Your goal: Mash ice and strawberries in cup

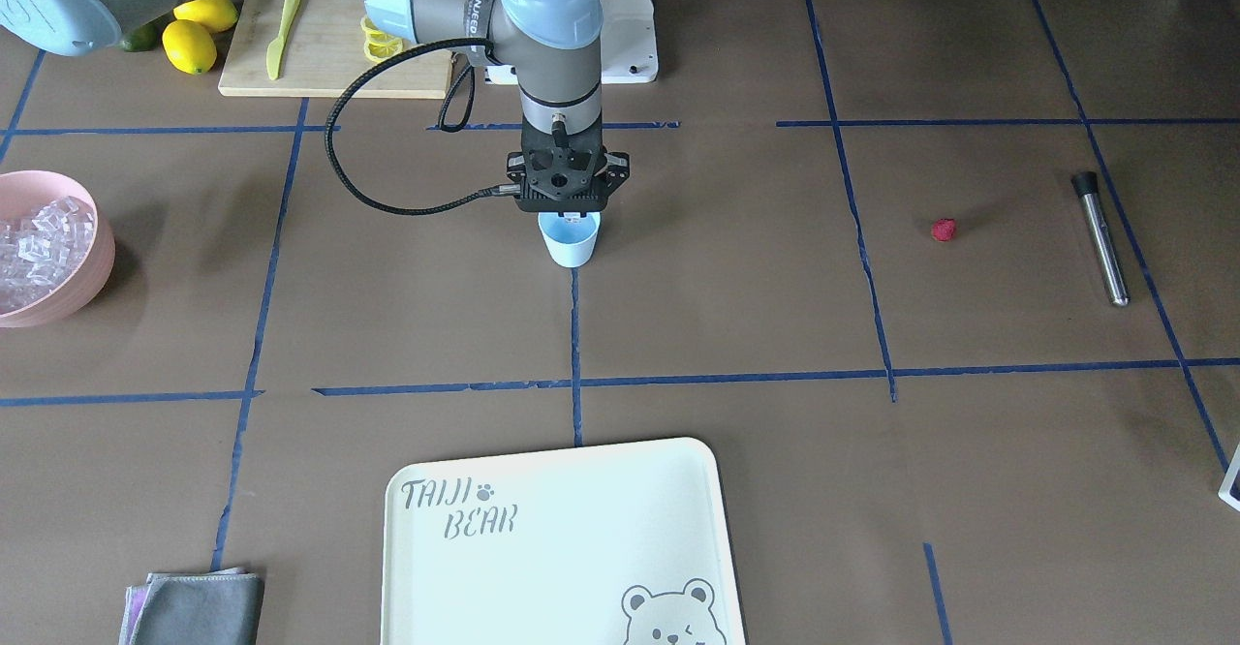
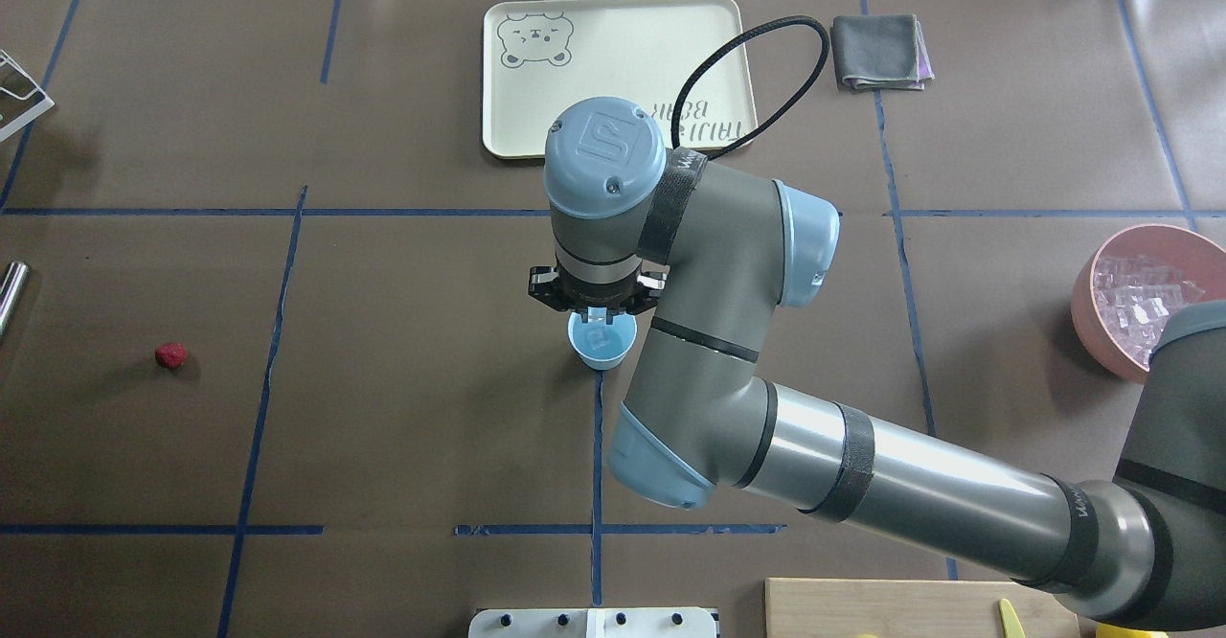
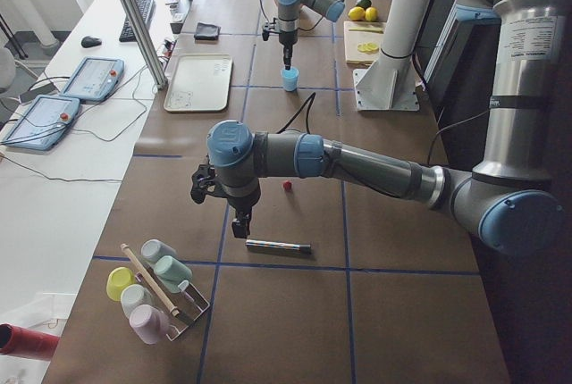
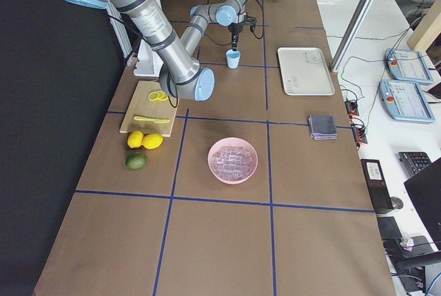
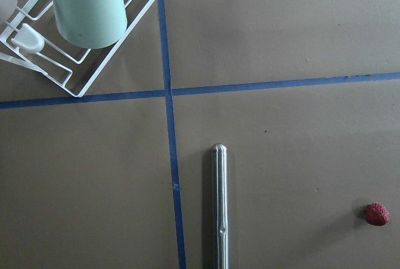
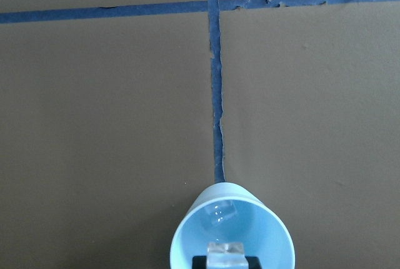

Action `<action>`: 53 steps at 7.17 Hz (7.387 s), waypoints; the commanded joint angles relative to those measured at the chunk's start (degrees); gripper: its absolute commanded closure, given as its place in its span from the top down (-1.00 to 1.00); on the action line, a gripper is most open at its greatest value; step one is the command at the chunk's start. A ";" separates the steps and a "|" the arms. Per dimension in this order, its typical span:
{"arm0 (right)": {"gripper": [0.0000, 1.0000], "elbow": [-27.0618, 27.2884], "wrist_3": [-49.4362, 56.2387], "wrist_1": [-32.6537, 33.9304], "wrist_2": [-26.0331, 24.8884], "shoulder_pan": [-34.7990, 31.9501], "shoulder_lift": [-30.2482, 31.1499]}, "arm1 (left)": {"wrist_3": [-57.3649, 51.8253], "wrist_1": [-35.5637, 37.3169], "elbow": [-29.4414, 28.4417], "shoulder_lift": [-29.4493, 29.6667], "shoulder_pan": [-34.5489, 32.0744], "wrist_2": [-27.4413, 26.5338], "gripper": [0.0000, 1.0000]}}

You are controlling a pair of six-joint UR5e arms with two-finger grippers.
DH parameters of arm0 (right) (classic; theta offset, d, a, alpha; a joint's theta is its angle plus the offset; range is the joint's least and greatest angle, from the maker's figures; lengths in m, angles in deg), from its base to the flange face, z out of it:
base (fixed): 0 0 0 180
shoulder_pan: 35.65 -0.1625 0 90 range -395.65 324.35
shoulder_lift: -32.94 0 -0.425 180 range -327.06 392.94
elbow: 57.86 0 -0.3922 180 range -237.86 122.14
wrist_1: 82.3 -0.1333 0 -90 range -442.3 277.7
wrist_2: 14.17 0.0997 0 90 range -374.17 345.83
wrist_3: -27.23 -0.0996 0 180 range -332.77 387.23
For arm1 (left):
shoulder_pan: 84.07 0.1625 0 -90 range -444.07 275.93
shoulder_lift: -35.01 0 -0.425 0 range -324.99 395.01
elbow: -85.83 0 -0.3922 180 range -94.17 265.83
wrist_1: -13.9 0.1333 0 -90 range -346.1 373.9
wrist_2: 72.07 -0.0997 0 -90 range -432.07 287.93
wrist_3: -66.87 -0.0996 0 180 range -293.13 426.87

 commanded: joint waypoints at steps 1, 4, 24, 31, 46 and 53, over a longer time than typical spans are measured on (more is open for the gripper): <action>-0.57 0.10 0.00 0.00 0.04 0.00 0.04 | 0.09 0.00 -0.13 0.00 0.00 0.03 1.00; 0.81 0.36 0.09 0.00 -0.13 0.35 0.21 | 0.00 0.00 -0.04 0.00 0.00 0.03 1.00; 0.98 23.62 40.08 -27.25 17.18 -37.09 60.93 | 0.09 -0.09 1.98 0.00 0.00 -0.14 1.00; 0.93 11.36 40.08 -33.92 17.45 -36.39 60.95 | 0.09 -0.09 2.51 0.00 0.00 -0.23 1.00; 0.11 8.80 40.17 -33.57 17.45 -33.40 59.45 | 0.09 0.00 2.77 -0.09 -0.09 -0.14 1.00; -1.00 9.85 40.25 -33.49 17.62 -33.57 59.63 | 0.09 0.00 2.77 -0.09 -0.09 -0.14 1.00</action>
